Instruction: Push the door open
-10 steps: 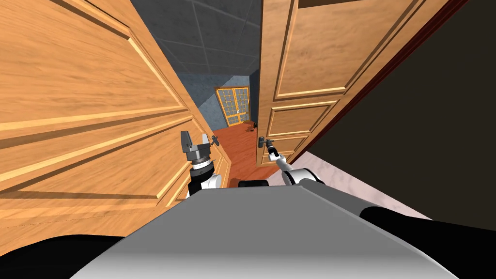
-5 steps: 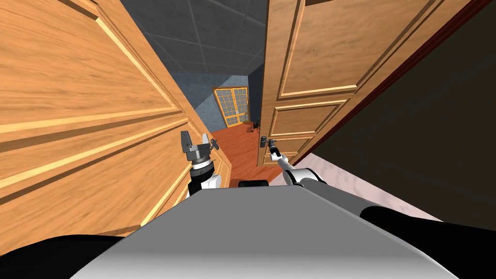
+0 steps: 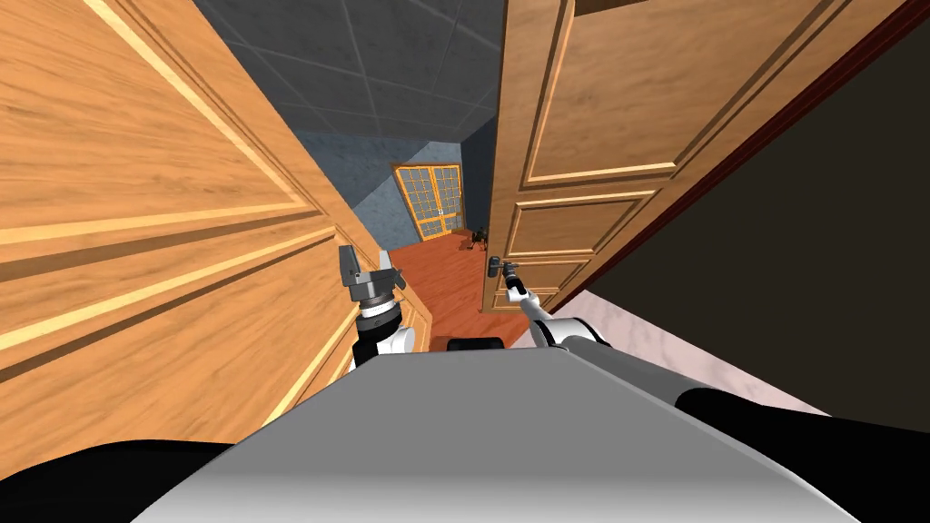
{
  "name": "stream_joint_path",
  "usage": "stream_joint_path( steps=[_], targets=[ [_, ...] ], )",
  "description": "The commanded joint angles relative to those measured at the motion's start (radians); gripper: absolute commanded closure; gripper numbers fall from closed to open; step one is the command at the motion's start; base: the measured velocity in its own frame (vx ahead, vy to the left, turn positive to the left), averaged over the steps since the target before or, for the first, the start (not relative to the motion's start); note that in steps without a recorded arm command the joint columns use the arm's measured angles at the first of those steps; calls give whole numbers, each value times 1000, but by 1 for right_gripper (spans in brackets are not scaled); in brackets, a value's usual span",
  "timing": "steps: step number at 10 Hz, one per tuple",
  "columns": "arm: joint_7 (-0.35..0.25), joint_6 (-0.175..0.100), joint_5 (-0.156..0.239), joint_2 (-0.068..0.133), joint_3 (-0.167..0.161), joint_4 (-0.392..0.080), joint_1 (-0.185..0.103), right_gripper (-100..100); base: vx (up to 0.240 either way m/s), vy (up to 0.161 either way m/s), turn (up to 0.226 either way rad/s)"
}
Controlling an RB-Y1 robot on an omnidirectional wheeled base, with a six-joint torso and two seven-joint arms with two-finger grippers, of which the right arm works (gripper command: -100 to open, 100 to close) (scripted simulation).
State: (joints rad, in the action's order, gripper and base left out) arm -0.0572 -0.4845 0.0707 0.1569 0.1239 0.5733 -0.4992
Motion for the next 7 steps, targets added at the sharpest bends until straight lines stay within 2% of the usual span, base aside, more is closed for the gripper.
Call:
stream_joint_path(
  steps=[1, 3, 7],
  targets=[
    [13, -14, -3, 8, 20, -11, -18, 100, 232, -5, -121],
    [23, -14, -7, 3, 32, -19, -20, 100, 200, 16, -110],
    [61, -14, -24, -21, 74, -9, -29, 100, 197, 11, -160]
  ],
)
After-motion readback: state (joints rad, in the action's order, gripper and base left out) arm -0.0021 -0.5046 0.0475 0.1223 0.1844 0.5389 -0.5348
